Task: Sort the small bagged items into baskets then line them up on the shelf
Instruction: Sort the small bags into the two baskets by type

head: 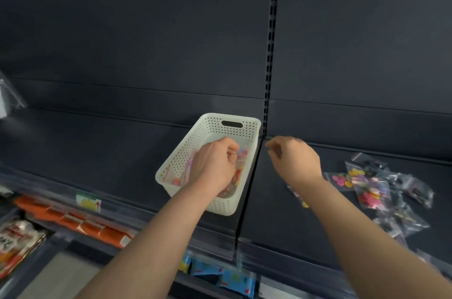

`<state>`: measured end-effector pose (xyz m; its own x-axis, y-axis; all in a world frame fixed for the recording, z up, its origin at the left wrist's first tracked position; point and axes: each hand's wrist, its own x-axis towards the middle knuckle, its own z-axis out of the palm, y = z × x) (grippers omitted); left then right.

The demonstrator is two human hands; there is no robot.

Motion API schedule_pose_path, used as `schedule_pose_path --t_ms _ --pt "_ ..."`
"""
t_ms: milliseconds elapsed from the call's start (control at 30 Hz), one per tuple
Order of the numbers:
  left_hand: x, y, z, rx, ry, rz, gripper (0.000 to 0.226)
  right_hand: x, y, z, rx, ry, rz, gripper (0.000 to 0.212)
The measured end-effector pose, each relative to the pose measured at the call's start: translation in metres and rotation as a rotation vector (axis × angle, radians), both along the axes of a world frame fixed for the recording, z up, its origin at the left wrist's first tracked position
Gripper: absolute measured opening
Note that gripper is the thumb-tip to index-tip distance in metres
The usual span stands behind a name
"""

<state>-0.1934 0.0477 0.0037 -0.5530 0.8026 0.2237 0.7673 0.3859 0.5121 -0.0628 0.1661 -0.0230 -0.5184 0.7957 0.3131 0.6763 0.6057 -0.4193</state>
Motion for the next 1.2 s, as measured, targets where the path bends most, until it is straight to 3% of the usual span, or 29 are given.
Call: schedule_pose_path --t_ms 167,433,600,767,933,1067,1200 --pt "0.042 0.039 -0.001 -0.01 0.069 -0.18 0.024 0.083 0.016 -0.013 0.015 -0.161 -0.17 0.022" --pt "0.095 0.081 -0.044 -0.377 0.07 -0.302 0.019 0.164 0.021 -0.027 -0.079 -0.331 -0.286 0.025" --pt "0.1 0.093 -0.059 -0.399 0.087 -0.339 0.032 0.171 0.026 -0.034 -0.078 -0.356 -0.244 0.022" --pt "0.098 0.093 -0.063 -0.35 0.076 -0.259 0.009 0.165 0.034 -0.028 -0.084 -0.335 -0.225 0.02" --pt "0.103 0.087 -0.062 -0.286 0.124 -0.189 0.006 0.148 0.047 -0.028 -0.014 -0.332 -0.137 0.021" --pt "0.101 0.081 -0.055 -0.213 0.088 -0.141 0.01 0.135 0.055 -0.033 -0.022 -0.452 -0.071 0.019" --pt "0.099 0.077 -0.047 -0.192 0.024 -0.161 0.026 0.133 0.057 -0.038 0.01 -0.454 -0.082 0.019"
